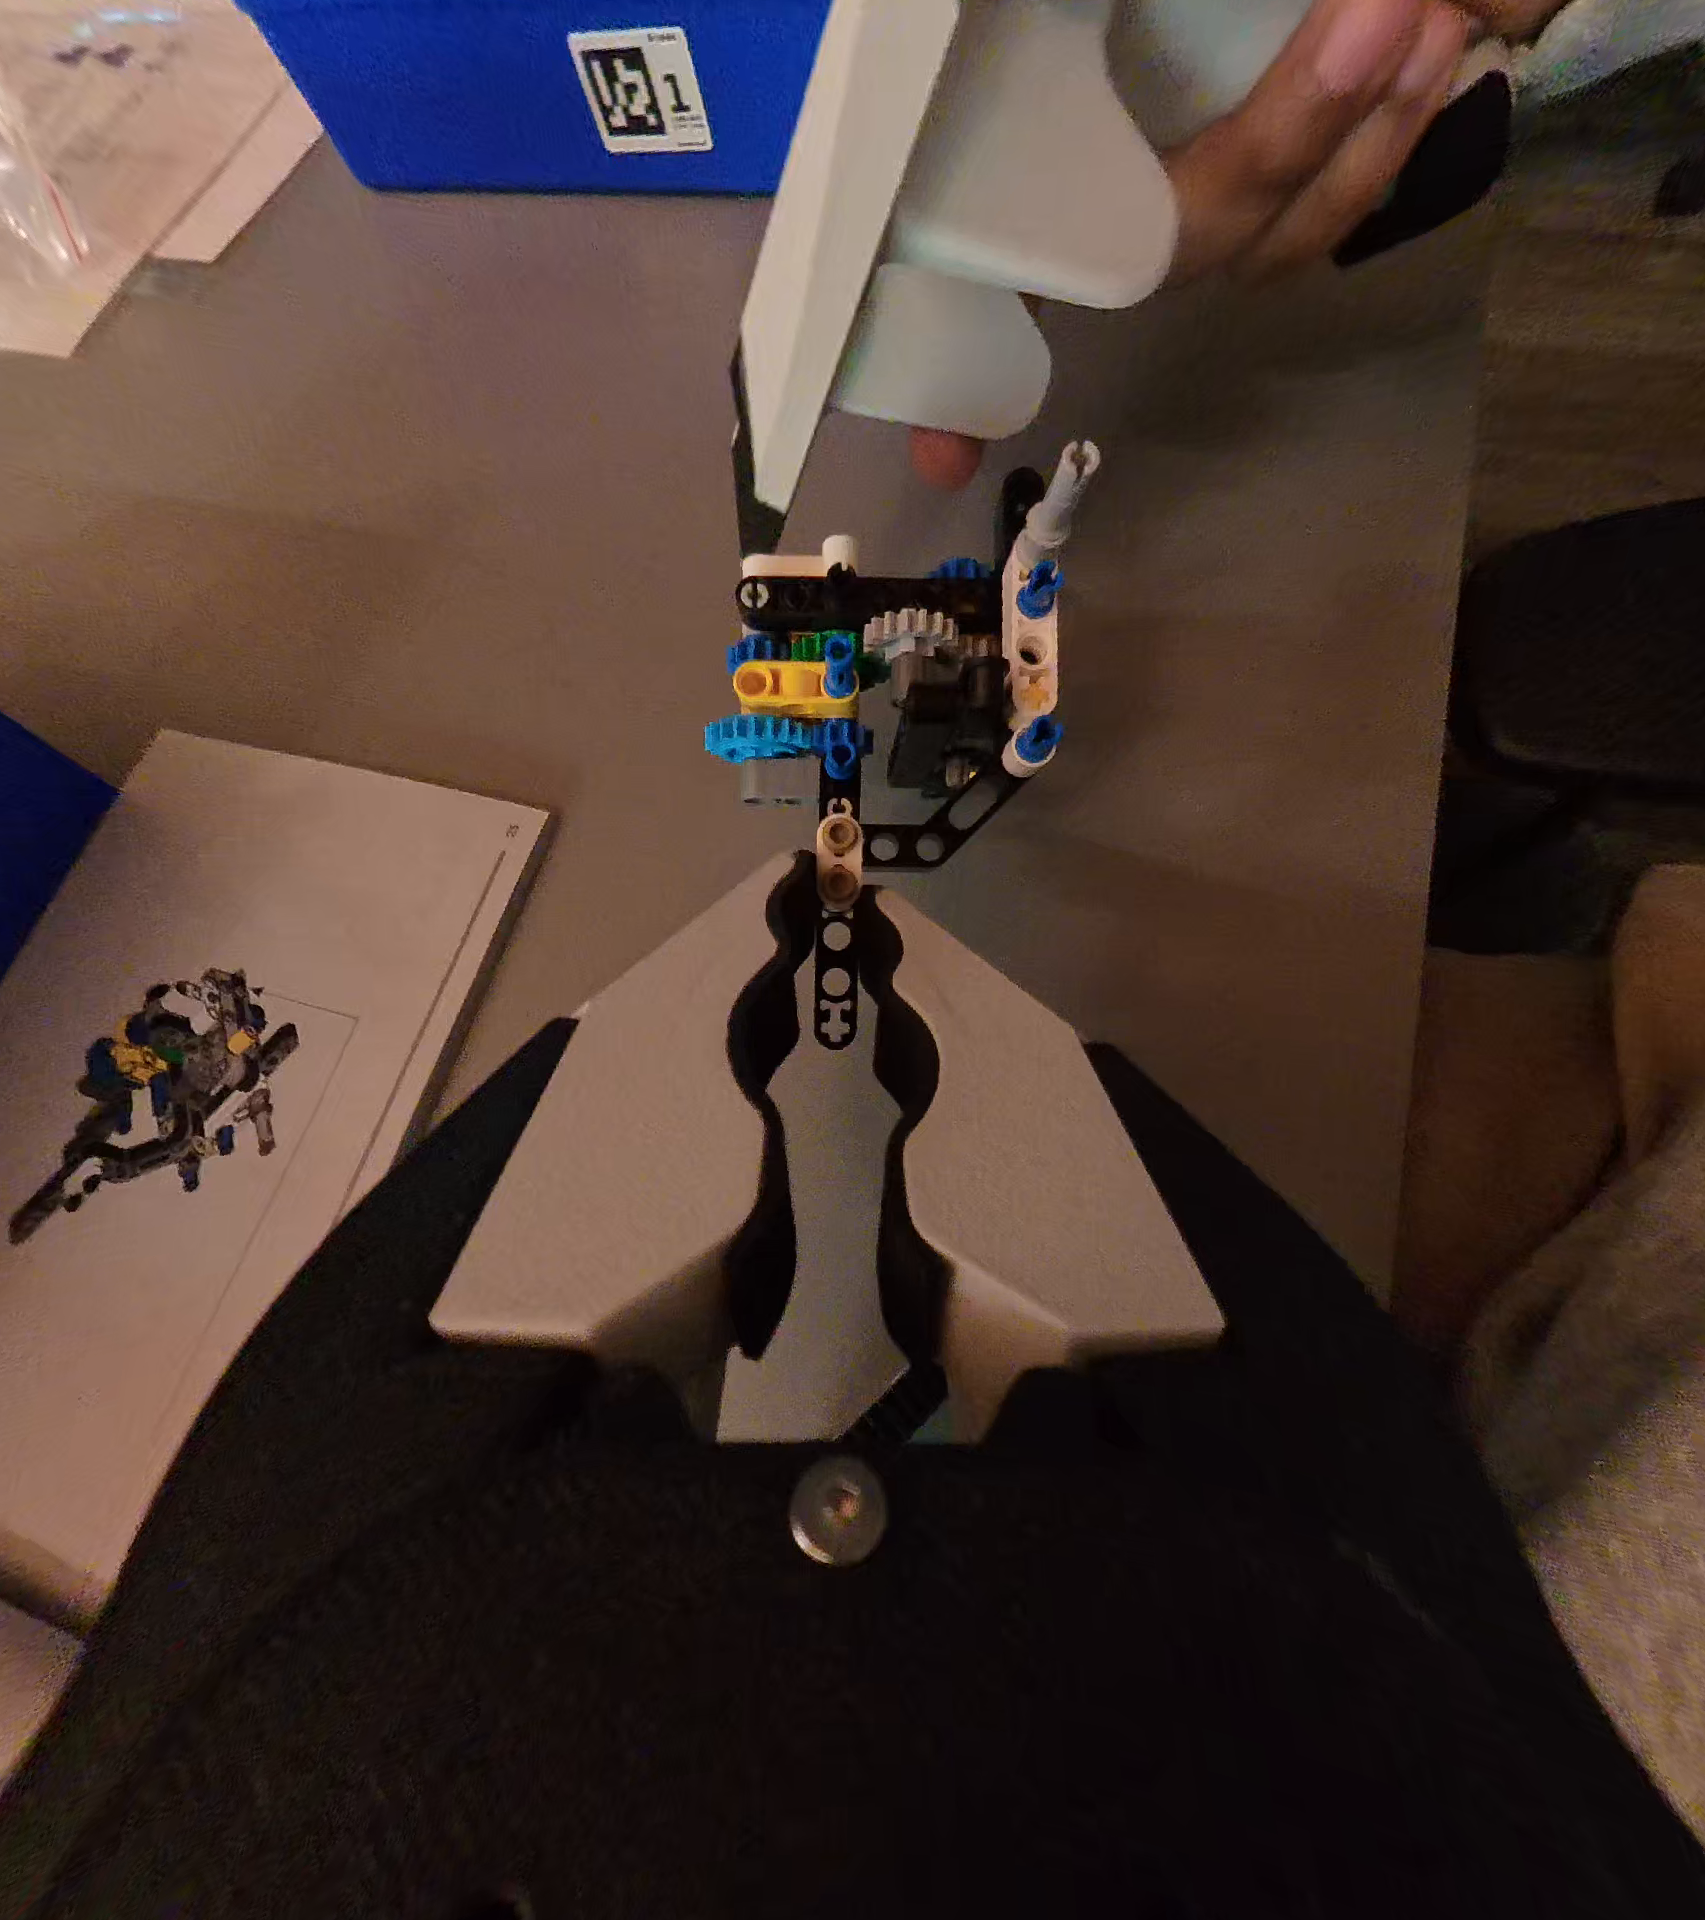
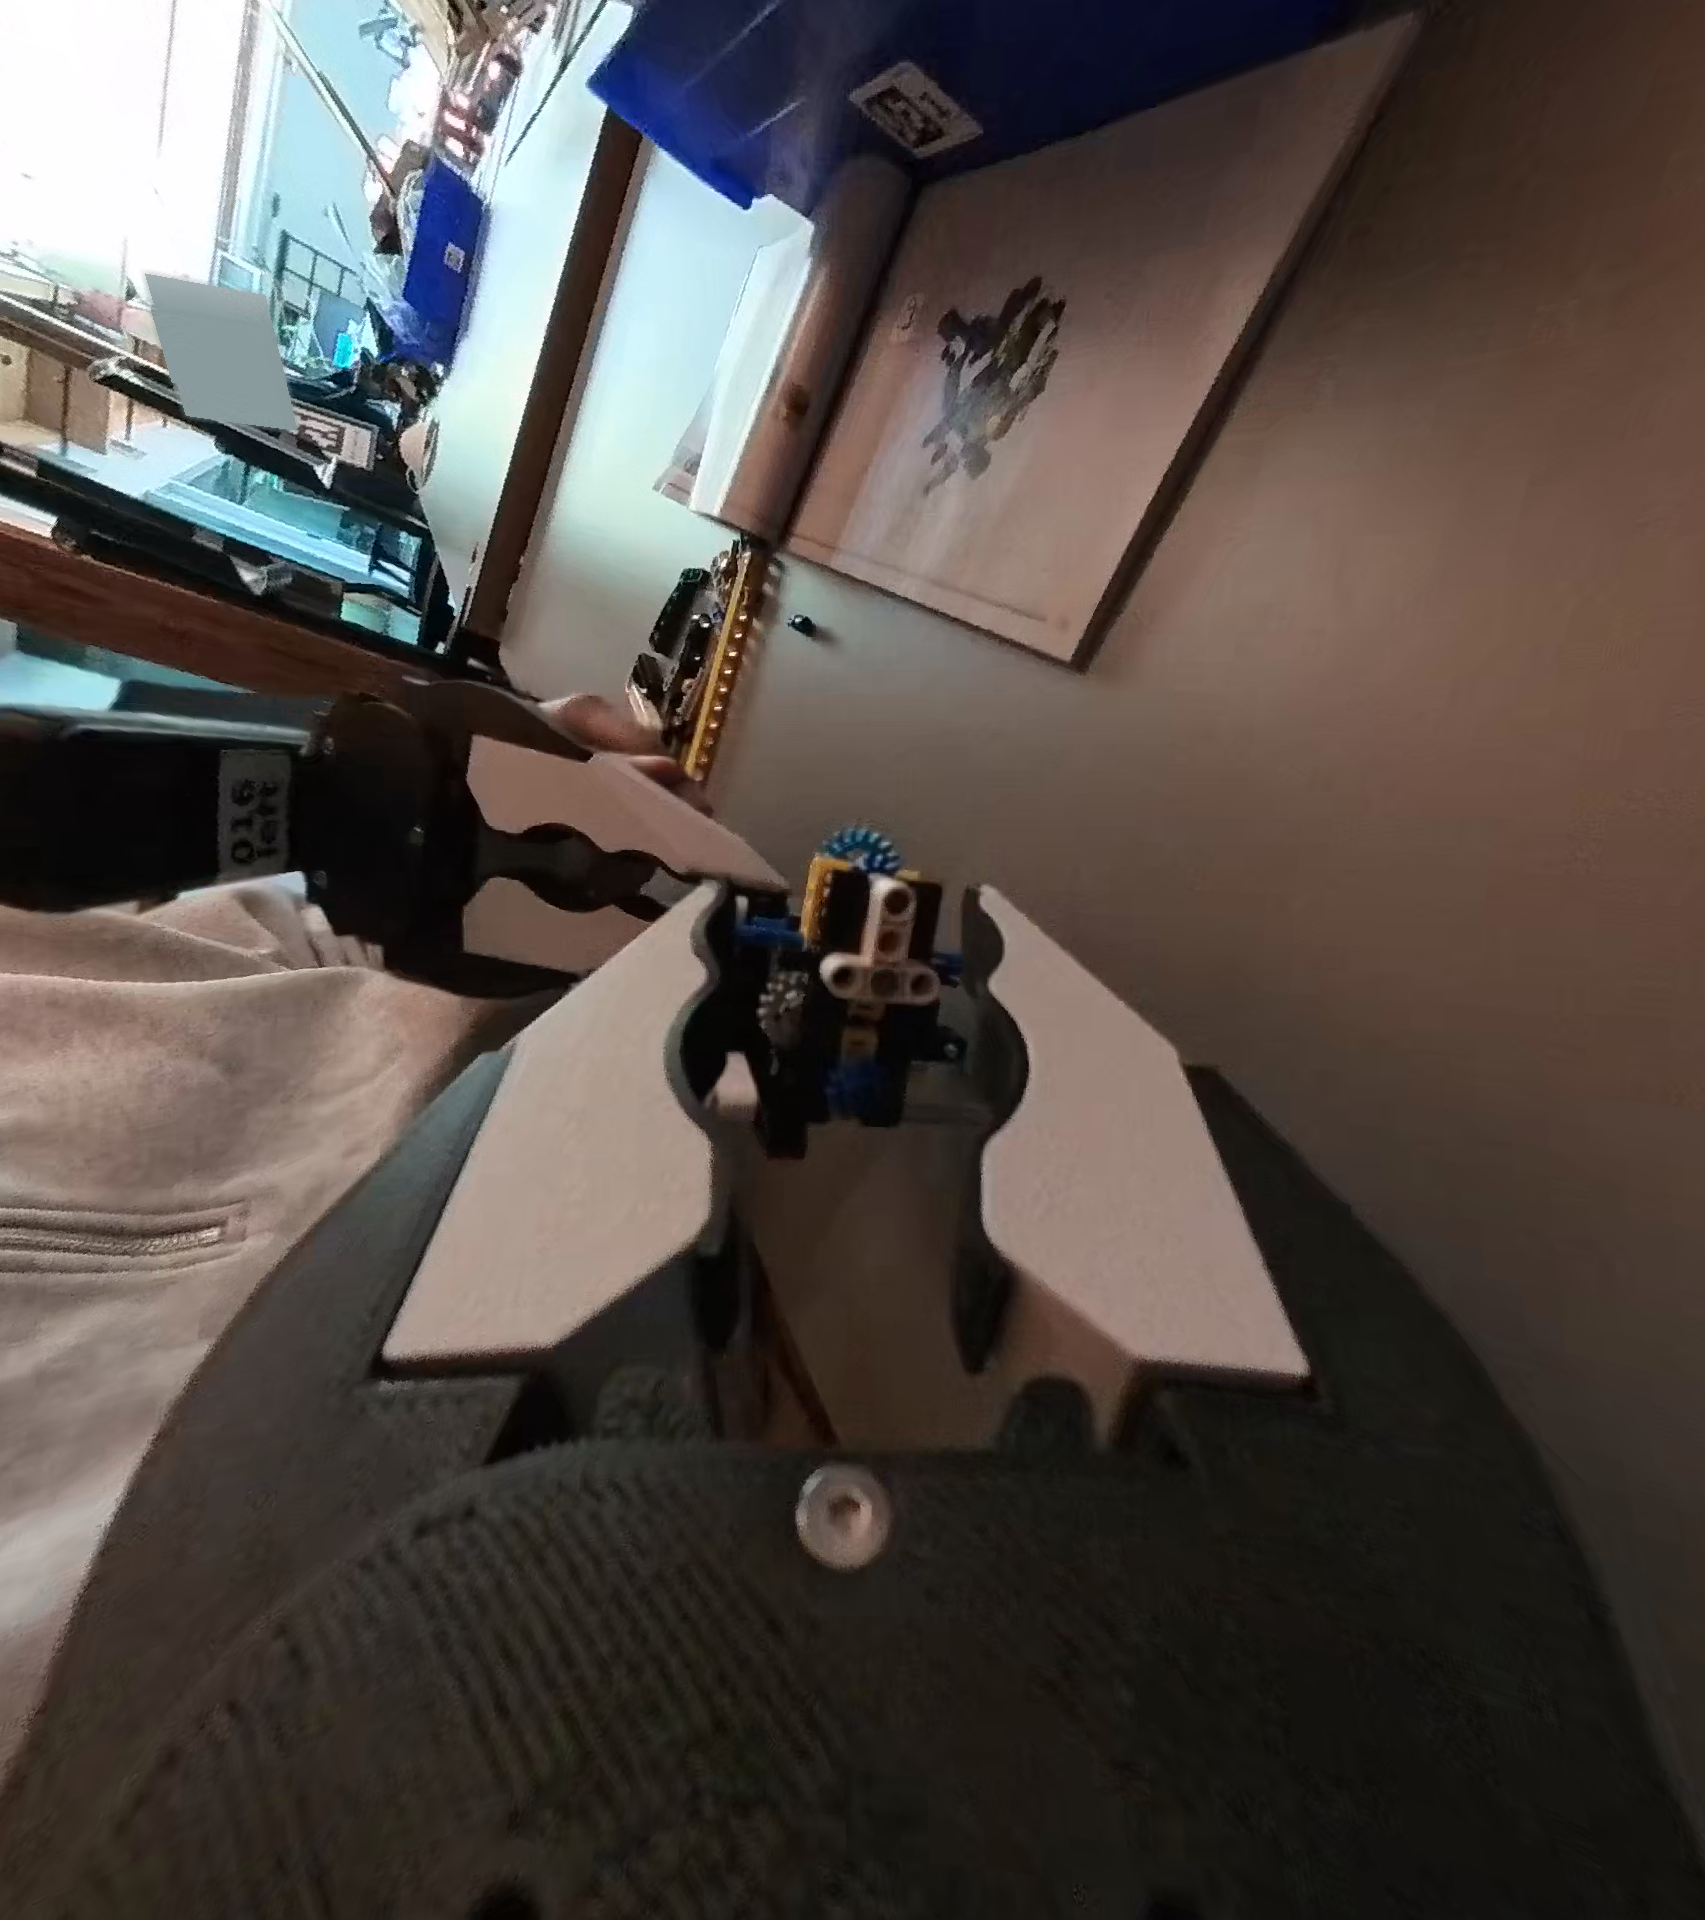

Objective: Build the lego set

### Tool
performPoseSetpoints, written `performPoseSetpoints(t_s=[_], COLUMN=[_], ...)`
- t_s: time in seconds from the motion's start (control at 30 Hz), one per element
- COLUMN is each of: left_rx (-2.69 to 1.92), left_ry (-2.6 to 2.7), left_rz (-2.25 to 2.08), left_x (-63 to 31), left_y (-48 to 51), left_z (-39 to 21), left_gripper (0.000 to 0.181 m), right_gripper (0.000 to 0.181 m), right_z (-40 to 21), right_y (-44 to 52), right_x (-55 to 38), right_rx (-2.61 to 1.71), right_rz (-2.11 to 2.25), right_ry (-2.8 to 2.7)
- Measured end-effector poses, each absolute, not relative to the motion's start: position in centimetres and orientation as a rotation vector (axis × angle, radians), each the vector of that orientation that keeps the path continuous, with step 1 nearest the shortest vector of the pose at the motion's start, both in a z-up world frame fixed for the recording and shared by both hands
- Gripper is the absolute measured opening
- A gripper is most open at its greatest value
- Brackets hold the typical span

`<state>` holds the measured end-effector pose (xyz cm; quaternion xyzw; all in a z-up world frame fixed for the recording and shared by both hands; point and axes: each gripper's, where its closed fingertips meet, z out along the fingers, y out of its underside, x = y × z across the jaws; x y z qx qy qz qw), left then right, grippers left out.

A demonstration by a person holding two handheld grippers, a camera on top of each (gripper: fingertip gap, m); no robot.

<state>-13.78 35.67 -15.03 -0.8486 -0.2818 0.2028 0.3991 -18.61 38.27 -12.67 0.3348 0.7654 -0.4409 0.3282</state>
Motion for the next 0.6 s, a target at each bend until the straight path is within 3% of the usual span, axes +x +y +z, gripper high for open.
performPoseSetpoints(t_s=[0.03, 0.23, 0.43, 0.6], left_rx=[-2.156, -2.196, -2.207, -2.203], left_ry=[-0.7, -0.621, -0.587, -0.642], left_rz=[0.532, 0.629, 0.658, 0.62], left_x=[-13.7, -13.5, -13.2, -13.2], left_y=[35.8, 36.2, 36.6, 36.5], left_z=[-15.0, -14.8, -14.8, -14.8], left_gripper=[0.005, 0.006, 0.006, 0.006], right_gripper=[0.044, 0.047, 0.027, 0.025], right_z=[-12.7, -13.9, -14.2, -14.0], right_y=[38.2, 38.4, 38.4, 38.4], right_x=[-18.4, -17.1, -16.4, -16.4], right_rx=[0.867, 0.827, 0.814, 0.806], right_rz=[-1.136, -1.005, -0.997, -1.038], right_ry=[2.0, 2.027, 2.018, 1.998])
